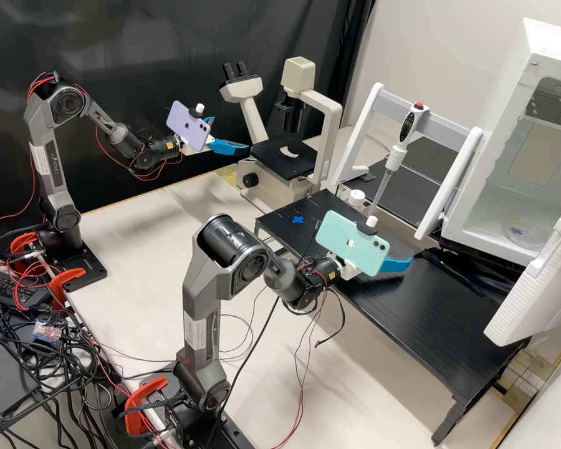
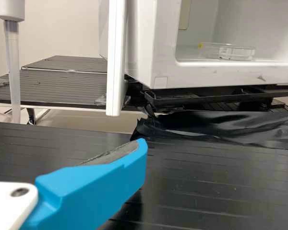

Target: Move the petri dish to the microscope

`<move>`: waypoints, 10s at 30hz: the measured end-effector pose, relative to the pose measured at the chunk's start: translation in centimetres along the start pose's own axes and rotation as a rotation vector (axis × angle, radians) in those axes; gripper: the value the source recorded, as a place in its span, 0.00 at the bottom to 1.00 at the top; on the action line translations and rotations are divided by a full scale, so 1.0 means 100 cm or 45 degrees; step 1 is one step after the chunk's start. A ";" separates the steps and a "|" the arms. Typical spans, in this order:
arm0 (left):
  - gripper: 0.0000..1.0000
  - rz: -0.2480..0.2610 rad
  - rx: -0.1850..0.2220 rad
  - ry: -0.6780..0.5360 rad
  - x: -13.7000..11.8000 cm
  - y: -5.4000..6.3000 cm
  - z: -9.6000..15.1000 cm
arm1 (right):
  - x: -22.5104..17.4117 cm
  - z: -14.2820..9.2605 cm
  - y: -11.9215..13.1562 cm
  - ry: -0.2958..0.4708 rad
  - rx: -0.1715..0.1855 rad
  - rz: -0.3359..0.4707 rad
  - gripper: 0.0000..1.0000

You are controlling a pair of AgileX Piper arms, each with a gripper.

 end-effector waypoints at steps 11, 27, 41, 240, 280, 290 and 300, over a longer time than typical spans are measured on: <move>1.00 0.000 0.000 0.000 0.000 0.000 0.000 | 0.000 0.005 0.004 -0.016 -0.004 0.015 1.00; 1.00 0.000 0.000 0.000 0.000 0.000 0.000 | 0.011 0.046 0.084 -0.165 0.088 0.342 1.00; 1.00 0.000 0.000 0.000 0.000 0.000 0.000 | 0.109 0.053 0.133 -0.280 0.036 0.385 1.00; 1.00 0.000 0.000 0.000 0.000 0.000 0.000 | -0.025 -0.055 0.117 -0.082 0.018 -0.239 0.00; 1.00 0.000 0.000 0.000 0.000 0.000 0.000 | -0.037 -0.199 -0.014 0.524 -0.150 -0.786 0.00; 1.00 0.000 0.000 0.000 0.000 0.000 0.000 | -0.011 -0.232 -0.028 0.551 -0.171 -0.762 0.00; 1.00 0.000 0.000 0.000 0.000 0.000 0.000 | 0.008 -0.257 -0.044 0.556 -0.185 -0.733 0.00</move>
